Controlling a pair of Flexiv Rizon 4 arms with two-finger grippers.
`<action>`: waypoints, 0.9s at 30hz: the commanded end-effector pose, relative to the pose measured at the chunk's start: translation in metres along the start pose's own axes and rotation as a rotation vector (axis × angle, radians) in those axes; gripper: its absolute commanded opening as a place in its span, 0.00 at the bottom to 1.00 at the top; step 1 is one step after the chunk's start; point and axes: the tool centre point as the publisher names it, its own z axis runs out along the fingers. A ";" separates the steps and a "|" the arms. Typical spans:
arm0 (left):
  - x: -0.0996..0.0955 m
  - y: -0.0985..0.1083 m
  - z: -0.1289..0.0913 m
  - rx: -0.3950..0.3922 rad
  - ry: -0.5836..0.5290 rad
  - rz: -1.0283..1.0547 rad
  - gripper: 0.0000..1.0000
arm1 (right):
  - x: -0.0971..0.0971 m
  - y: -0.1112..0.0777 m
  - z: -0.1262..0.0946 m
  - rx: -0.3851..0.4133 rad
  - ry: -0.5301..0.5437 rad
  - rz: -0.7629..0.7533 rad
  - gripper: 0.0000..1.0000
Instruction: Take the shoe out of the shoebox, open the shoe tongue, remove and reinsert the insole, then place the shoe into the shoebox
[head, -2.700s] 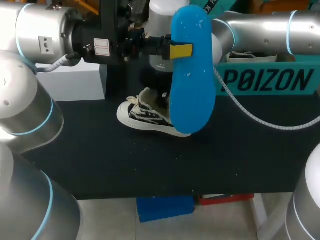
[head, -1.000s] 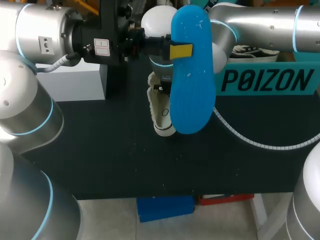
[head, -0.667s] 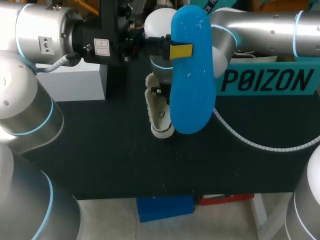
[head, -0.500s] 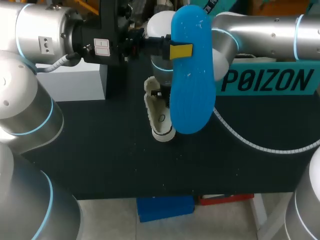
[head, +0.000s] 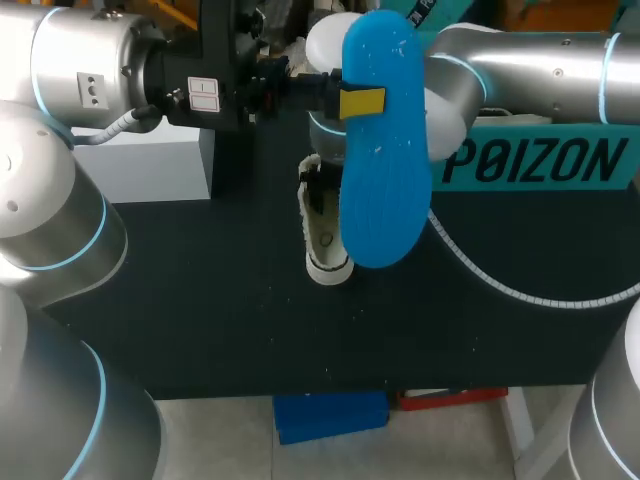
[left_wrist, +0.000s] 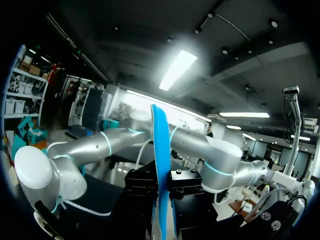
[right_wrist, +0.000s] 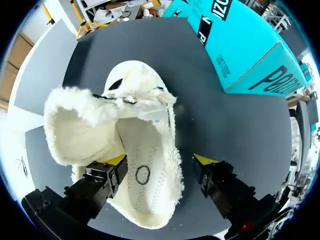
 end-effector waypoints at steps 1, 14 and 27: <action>0.000 0.001 0.001 -0.001 -0.003 -0.001 0.00 | -0.021 -0.009 -0.034 0.045 0.219 -0.036 1.00; 0.000 0.001 0.001 -0.001 -0.003 -0.001 0.00 | -0.011 -0.030 -0.085 0.146 0.801 -0.216 1.00; 0.000 0.001 0.001 -0.001 -0.003 -0.001 0.00 | -0.021 -0.033 -0.094 0.139 0.882 -0.175 1.00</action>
